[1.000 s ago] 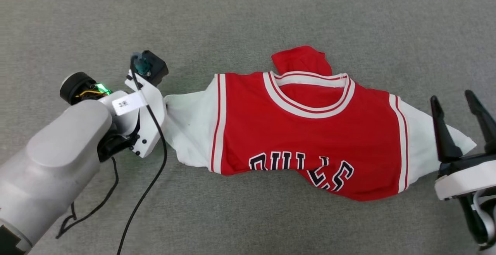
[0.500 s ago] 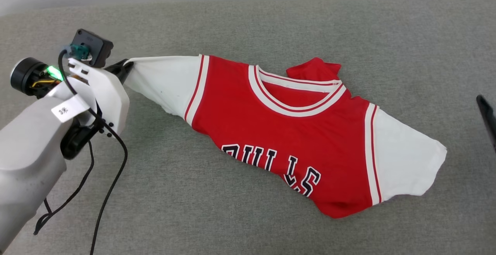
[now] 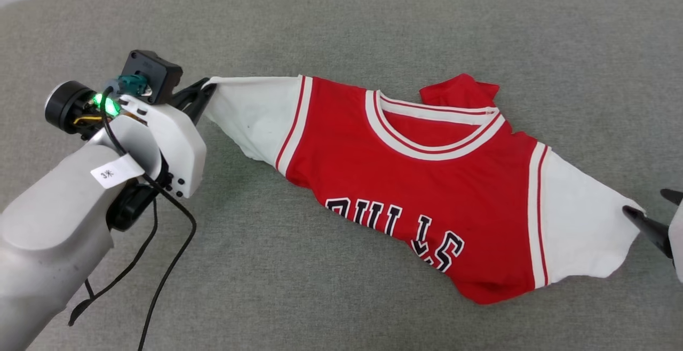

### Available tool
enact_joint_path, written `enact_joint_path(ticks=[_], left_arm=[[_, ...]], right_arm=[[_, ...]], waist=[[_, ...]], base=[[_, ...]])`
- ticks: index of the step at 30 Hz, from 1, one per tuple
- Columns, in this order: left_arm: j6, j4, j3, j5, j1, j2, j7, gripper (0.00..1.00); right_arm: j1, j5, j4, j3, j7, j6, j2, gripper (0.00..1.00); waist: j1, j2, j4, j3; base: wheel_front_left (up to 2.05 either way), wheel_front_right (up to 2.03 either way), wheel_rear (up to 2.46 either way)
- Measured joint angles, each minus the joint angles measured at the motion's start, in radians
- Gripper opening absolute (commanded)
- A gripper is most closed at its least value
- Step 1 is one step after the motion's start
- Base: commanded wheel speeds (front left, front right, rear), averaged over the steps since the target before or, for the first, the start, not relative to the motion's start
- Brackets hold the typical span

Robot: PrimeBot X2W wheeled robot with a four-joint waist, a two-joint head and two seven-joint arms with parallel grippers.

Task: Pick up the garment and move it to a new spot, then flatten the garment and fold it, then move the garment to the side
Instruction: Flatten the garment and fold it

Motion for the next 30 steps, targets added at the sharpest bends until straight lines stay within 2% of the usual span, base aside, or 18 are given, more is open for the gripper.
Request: enact_joint_path(ticks=[7,15,16,17,18,24,30], left_arm=[[0.013,-0.041,0.003,0.016,-0.023,-0.016,-0.013,0.0],[0.018,-0.051,0.002,0.019,-0.025,-0.028,-0.031,0.0],[0.018,-0.05,0.002,0.018,-0.025,-0.029,-0.032,0.0],[0.018,-0.049,0.002,0.017,-0.025,-0.029,-0.035,0.0],[0.018,-0.047,0.002,0.016,-0.025,-0.028,-0.035,0.0],[0.017,-0.04,0.0,0.014,-0.017,-0.025,-0.047,0.0],[0.033,-0.068,0.014,0.017,-0.01,-0.012,-0.093,0.0]], right_arm=[[-0.064,0.006,0.15,0.101,-0.009,0.0,0.033,1.0],[-0.114,0.029,0.25,0.206,-0.051,-0.001,0.022,1.0],[-0.12,0.035,0.257,0.215,-0.058,-0.001,0.02,0.47],[-0.124,0.043,0.264,0.223,-0.069,-0.001,0.02,0.16],[-0.128,0.051,0.269,0.23,-0.087,-0.001,0.02,0.0],[-0.154,0.033,0.283,0.281,-0.196,0.0,0.024,0.0],[-0.179,0.02,0.261,0.272,-0.317,0.0,0.018,0.0]], waist=[[0.0,0.0,0.032,0.04],[-0.0002,-0.0001,0.051,0.068],[-0.0002,-0.0001,0.05,0.068],[-0.0002,-0.0001,0.049,0.067],[-0.0002,-0.0001,0.048,0.065],[0.0,0.0,0.037,0.036],[0.0,0.0,0.026,-0.019]], base=[[0.0,0.0,0.0],[0.0,0.0,0.0],[0.0,0.0,0.0],[0.0,0.0,0.0],[0.0,0.0,0.0],[0.0,0.0,0.0],[0.0,0.0,0.0]])
